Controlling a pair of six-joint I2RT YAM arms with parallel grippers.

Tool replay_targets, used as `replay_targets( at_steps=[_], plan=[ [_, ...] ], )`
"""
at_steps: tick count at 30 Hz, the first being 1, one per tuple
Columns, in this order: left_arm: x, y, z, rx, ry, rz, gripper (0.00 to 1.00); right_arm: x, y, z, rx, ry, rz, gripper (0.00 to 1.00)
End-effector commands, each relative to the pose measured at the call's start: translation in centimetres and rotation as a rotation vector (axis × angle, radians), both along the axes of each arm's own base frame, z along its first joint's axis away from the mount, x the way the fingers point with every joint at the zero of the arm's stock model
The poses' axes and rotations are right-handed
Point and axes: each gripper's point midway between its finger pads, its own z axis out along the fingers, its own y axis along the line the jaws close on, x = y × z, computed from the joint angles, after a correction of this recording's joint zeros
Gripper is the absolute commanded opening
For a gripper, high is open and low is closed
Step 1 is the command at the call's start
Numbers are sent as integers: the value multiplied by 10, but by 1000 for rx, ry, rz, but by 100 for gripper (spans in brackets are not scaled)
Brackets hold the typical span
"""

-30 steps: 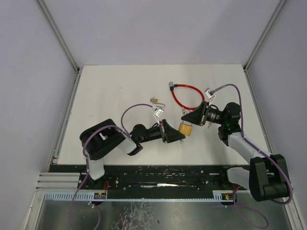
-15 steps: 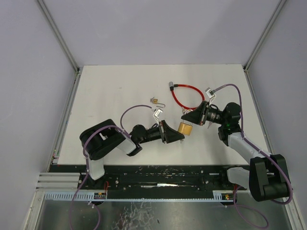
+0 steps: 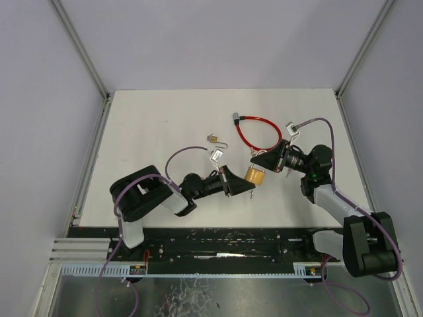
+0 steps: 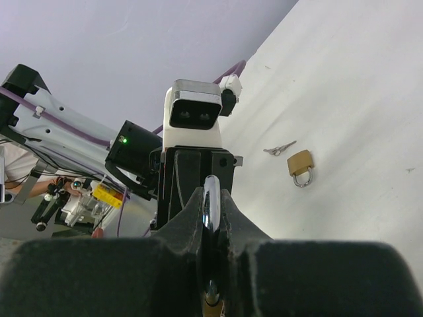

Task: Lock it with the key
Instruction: Remove the key from the lock, then place the key at the center of the board.

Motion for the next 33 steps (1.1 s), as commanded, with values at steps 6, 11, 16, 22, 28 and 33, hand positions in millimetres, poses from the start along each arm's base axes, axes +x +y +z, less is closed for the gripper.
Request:
replay_targets(
  at_steps=[6, 11, 16, 22, 28, 33],
  plan=[
    [6, 8, 5, -29, -16, 71, 0, -2, -2, 31, 42, -116, -13, 0],
    [0, 9, -16, 22, -4, 53, 0, 4, -11, 35, 56, -111, -58, 0],
    [-13, 9, -27, 61, -49, 7, 0, 8, -15, 34, 61, -96, -80, 0],
    [-21, 18, -29, 94, -131, 9, 0, 12, -19, 31, 54, -89, -94, 0],
    [-8, 46, -35, 127, -121, 94, 0, 14, -20, 27, 10, -110, -85, 0],
    [8, 72, -46, 170, -81, 134, 0, 16, -21, 23, -25, -122, -83, 0]
  ],
)
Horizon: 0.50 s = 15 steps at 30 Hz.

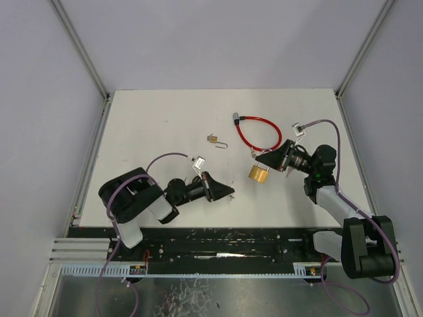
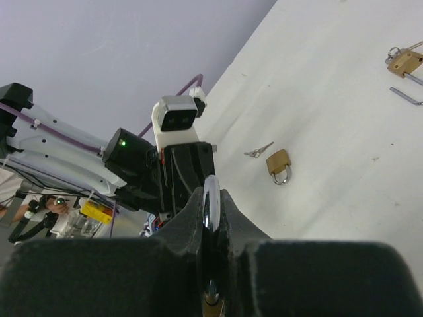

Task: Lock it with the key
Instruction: Place the lock at the center of the board.

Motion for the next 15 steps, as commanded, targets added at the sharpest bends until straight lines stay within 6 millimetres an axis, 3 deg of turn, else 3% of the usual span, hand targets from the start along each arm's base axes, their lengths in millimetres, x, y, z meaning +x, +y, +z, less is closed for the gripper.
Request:
replay_targets(
  at_steps=[1, 5, 15],
  plan=[
    [14, 19, 2, 19, -32, 33, 0, 2, -1, 29, -23, -149, 9, 0],
    [28, 32, -7, 53, 14, 62, 0, 4, -2, 25, -36, -146, 3, 1],
    [84, 83, -19, 214, 82, 250, 1, 11, -3, 11, -67, -99, 3, 1]
  ],
)
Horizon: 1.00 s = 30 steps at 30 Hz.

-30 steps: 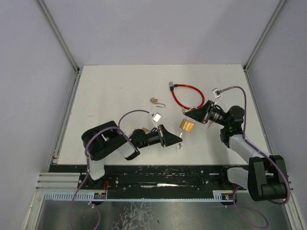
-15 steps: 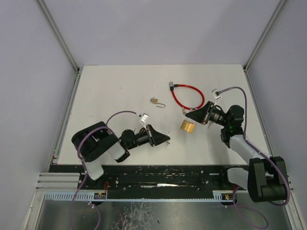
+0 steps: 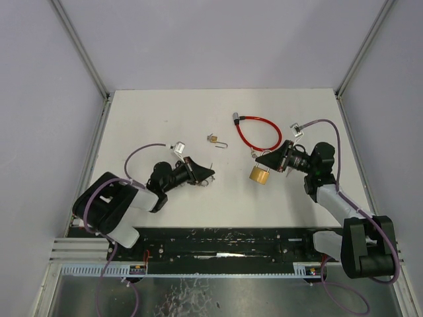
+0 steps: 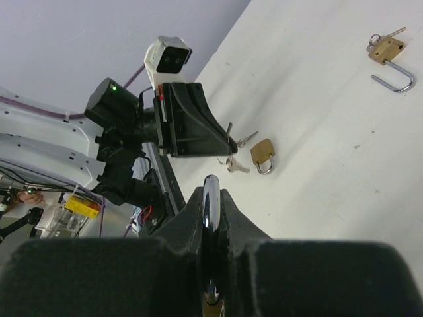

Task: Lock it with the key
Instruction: Place the lock at the center of the board.

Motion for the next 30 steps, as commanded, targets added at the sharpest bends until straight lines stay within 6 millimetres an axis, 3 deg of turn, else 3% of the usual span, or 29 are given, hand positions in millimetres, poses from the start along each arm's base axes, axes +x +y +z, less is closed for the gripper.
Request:
replay_targets(
  at_steps=[1, 9, 16, 20, 22, 26, 30],
  plan=[
    [20, 19, -8, 119, 6, 64, 1, 9, 0, 26, -4, -104, 11, 1],
    [71, 76, -28, 297, 132, 294, 3, 14, 5, 10, -8, -54, 11, 1],
    [109, 124, -36, 319, 200, 448, 2, 21, 52, -7, -59, -25, 131, 1],
    [129, 156, -53, 354, 281, 524, 2, 41, 96, -7, -68, -17, 193, 3],
    [137, 170, -58, 337, 312, 539, 3, 42, 132, -7, -70, -8, 267, 3],
    [148, 188, -67, 287, 349, 544, 5, 57, 198, -30, -73, 79, 377, 3],
    [155, 203, -74, 253, 381, 556, 9, 82, 246, -45, -63, 148, 404, 4]
  ],
)
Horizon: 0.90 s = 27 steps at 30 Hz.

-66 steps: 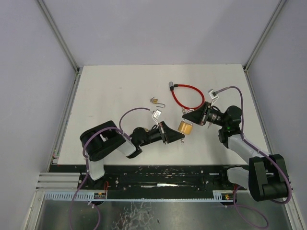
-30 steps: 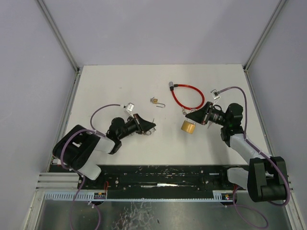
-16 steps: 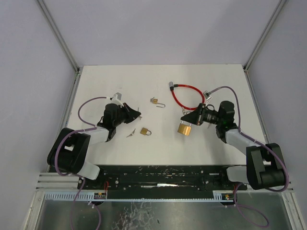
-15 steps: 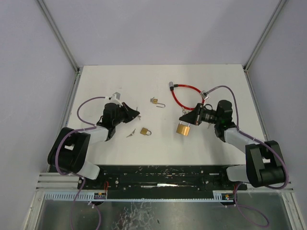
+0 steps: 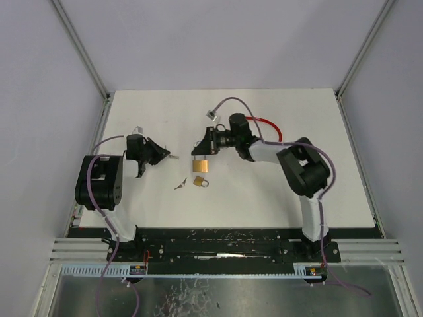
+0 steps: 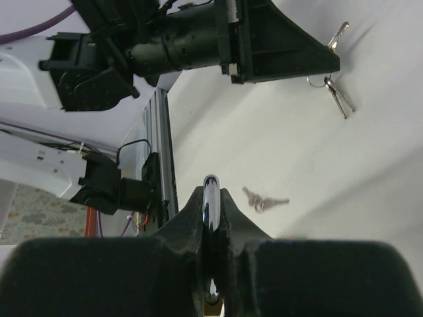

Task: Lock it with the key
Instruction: Place the lock at the center of the board.

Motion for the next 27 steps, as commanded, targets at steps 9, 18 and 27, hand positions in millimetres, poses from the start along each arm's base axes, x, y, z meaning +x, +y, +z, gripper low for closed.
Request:
replay_targets(
  at_steps=[9, 18, 27],
  plan=[
    [12, 14, 7, -72, -51, -25, 16, 69, 101, -38, -113, 134, -23, 8],
    [1, 25, 34, -35, -152, 16, 28, 76, 128, -53, -179, 66, -33, 31],
    [-35, 46, 106, 99, -338, 116, 39, 114, 102, -17, -377, -340, -85, 68]
  ],
)
